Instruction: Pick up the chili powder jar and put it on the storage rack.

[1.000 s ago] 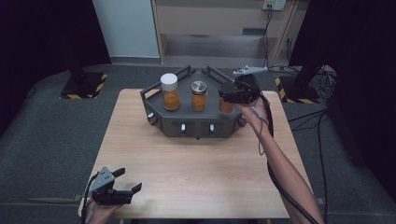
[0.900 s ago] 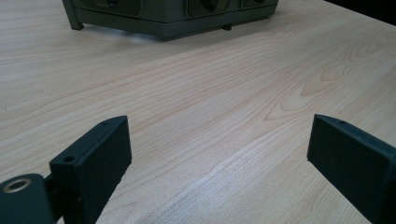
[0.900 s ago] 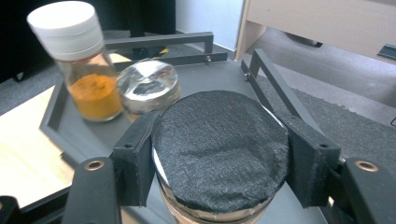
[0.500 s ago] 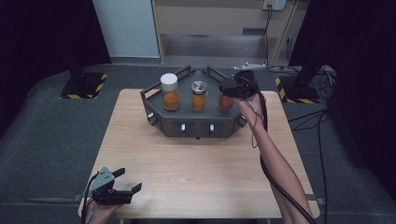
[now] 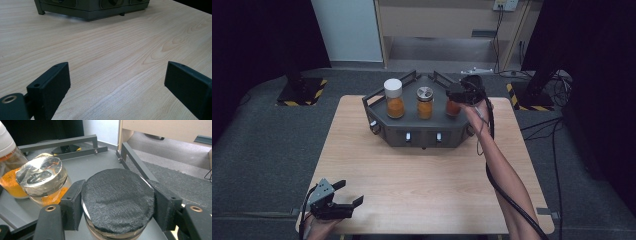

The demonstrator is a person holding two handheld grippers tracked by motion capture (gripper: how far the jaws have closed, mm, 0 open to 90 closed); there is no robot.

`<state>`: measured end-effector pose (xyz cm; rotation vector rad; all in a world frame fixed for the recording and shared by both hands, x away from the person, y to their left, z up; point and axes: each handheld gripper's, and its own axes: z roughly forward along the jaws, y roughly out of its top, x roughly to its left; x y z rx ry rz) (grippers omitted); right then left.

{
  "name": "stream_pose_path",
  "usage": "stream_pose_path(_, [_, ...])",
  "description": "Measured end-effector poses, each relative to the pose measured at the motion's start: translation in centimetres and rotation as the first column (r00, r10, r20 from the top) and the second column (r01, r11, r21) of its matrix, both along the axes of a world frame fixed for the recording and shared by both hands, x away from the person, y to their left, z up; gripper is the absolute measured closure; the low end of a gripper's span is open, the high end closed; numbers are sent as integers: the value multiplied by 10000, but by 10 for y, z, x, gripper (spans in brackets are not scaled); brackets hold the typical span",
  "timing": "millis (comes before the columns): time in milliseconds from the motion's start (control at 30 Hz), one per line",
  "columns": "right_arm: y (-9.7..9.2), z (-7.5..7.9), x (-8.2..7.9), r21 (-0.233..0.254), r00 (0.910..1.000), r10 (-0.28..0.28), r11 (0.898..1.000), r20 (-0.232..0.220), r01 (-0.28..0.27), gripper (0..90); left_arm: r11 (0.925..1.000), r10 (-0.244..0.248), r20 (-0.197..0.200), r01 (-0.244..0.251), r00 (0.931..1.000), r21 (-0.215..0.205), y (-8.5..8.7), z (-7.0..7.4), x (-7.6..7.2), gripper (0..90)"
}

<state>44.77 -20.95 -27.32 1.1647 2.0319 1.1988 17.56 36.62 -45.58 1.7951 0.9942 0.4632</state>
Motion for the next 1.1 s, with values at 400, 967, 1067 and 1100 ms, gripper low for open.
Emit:
stream_pose_path(400, [-1,-10,6,29,9997,-145,9999,-185,145,349,10000,15,-5,-15,10000,-14,0,0,0,55])
stream_pose_path(967, [-4,-16,6,119,9996,-186,9998,-196,188,342,10000,14,3,-14,10000,-3,0,0,-1,56])
stream_pose_path(1067, [-6,-17,6,146,9997,-164,9998,-159,166,313,10000,12,10,-12,10000,8,0,0,-1,56])
stream_pose_path(1100, [-5,-17,5,127,9996,-205,9997,-173,207,285,10000,17,14,-17,10000,2,0,0,-1,56])
